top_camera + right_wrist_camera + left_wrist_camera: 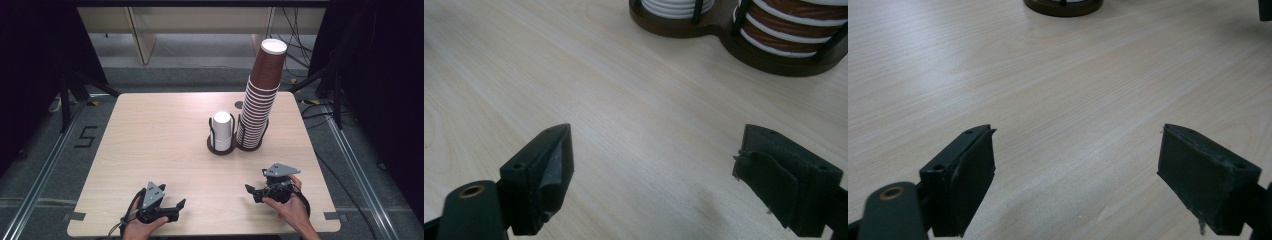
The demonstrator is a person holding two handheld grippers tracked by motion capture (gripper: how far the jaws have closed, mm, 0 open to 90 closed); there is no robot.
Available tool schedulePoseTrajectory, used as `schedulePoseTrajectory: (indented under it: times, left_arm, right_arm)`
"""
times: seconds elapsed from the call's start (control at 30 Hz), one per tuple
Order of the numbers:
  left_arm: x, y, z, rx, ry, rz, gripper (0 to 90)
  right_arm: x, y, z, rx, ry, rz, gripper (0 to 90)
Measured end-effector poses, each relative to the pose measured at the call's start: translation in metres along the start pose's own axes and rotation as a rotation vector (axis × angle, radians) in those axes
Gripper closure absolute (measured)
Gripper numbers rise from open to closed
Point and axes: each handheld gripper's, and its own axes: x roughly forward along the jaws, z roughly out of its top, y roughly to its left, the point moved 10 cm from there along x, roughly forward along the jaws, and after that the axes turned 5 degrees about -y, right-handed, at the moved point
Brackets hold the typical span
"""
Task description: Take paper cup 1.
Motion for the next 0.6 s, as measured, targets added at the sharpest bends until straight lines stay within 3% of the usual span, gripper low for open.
schedulePoseTrajectory:
  times: [0.1,0.13,0.23,0.33,0.6]
  left_arm:
    - [0.001,-0.001,0.001,-0.007,-0.010,-0.002,14.7]
    - [0.001,-0.001,0.001,-0.007,-0.011,-0.002,14.7]
    - [0.000,0.000,0.001,0.002,-0.006,-0.001,14.7]
    - [0.000,0.000,0.001,0.004,-0.013,-0.007,14.7]
    - [-0.002,0.001,0.002,0.004,-0.013,0.002,14.7]
  right_arm:
    - [0.000,0.002,0.000,0.013,0.012,0.001,15.7]
    - [0.001,0.001,0.002,-0.014,-0.003,-0.006,15.7]
    - [0.001,0.004,0.002,0.005,0.007,0.010,15.8]
    - [0.002,0.003,0.005,-0.020,-0.012,0.001,15.8]
    - [0.002,0.006,0.012,-0.017,-0.032,0.005,15.9]
